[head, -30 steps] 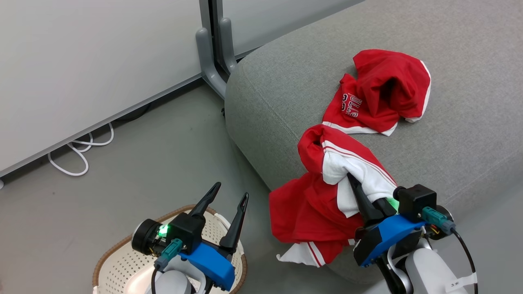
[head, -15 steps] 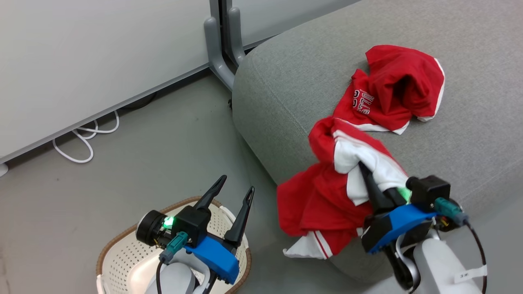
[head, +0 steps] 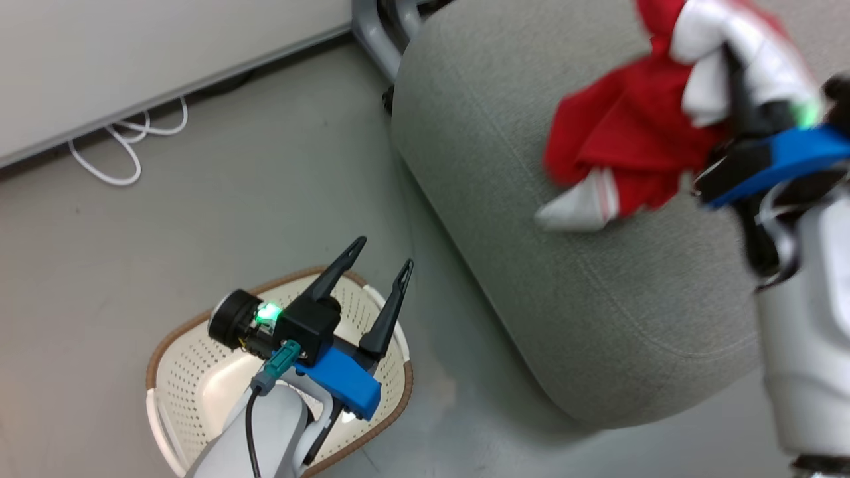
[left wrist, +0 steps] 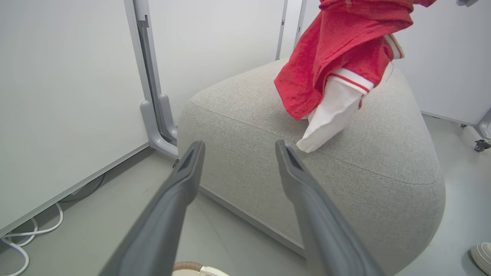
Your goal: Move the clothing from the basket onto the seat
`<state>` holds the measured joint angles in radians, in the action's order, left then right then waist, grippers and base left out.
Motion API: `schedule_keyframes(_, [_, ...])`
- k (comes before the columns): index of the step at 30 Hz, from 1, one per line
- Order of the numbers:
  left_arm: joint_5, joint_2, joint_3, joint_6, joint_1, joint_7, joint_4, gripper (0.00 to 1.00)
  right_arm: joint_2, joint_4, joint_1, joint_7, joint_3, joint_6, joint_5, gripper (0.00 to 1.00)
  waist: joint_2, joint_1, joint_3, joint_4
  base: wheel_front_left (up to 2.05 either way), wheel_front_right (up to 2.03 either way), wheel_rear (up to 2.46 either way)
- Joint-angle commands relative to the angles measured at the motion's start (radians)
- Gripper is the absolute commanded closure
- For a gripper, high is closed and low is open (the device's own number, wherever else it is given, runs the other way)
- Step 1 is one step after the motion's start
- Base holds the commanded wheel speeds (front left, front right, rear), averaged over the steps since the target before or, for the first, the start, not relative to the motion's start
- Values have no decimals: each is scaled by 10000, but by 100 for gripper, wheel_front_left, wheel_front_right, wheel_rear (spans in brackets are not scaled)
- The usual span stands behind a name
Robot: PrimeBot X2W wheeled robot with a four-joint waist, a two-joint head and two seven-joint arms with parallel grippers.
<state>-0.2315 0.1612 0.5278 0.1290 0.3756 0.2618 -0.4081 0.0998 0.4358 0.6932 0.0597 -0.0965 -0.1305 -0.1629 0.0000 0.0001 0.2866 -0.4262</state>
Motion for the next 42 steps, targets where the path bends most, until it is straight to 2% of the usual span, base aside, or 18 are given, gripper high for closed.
schedule_keyframes(1, [41, 144, 51, 23, 290, 48, 137, 0, 352, -10, 712, -154, -325, -3, -65, 100, 0, -1, 672, 402, 0, 0, 0])
schedule_keyframes(11, [309, 689, 124, 22, 1292, 45, 1102, 0, 2597, -289, 3321, -1022, -2652, -3, 451, 100, 0, -1, 2686, 1440, 0, 0, 0])
schedule_keyframes(18, [456, 1057, 75, 22, 1689, 47, 1867, 0, 3417, 210, 3573, -800, -3990, -3, 448, 100, 0, -1, 3905, 1890, 0, 0, 0])
schedule_keyframes(25, [550, 1366, -88, 22, 2009, 47, 2353, 0, 3109, 1198, 3148, -88, -4618, -3, 579, 100, 0, -1, 4695, 1950, 0, 0, 0])
schedule_keyframes(28, [545, 1397, -187, 22, 2175, 47, 2447, 0, 2790, 1895, 2972, 197, -4794, -3, 755, 100, 0, -1, 4930, 1925, 0, 0, 0])
schedule_keyframes(33, [575, 1444, -163, 22, 2358, 48, 2446, 0, 2500, 2761, 2852, 642, -4967, -3, 1080, 100, 0, -1, 5032, 1922, 0, 0, 0])
schedule_keyframes(40, [521, 1466, -221, 22, 2246, 47, 2367, 0, 2487, 3420, 3052, 1006, -5113, -3, 1420, 100, 0, -1, 4921, 1915, 0, 0, 0])
schedule_keyframes(41, [514, 1457, -229, 22, 2210, 48, 2353, 0, 2484, 3483, 3077, 1025, -5133, -3, 1462, 86, 0, -1, 4888, 1912, 0, 0, 0])
schedule_keyframes(42, [509, 1448, -234, 22, 2175, 47, 2338, 0, 2488, 3540, 3098, 1047, -5148, -3, 1489, 61, 0, -1, 4849, 1909, 0, 0, 0])
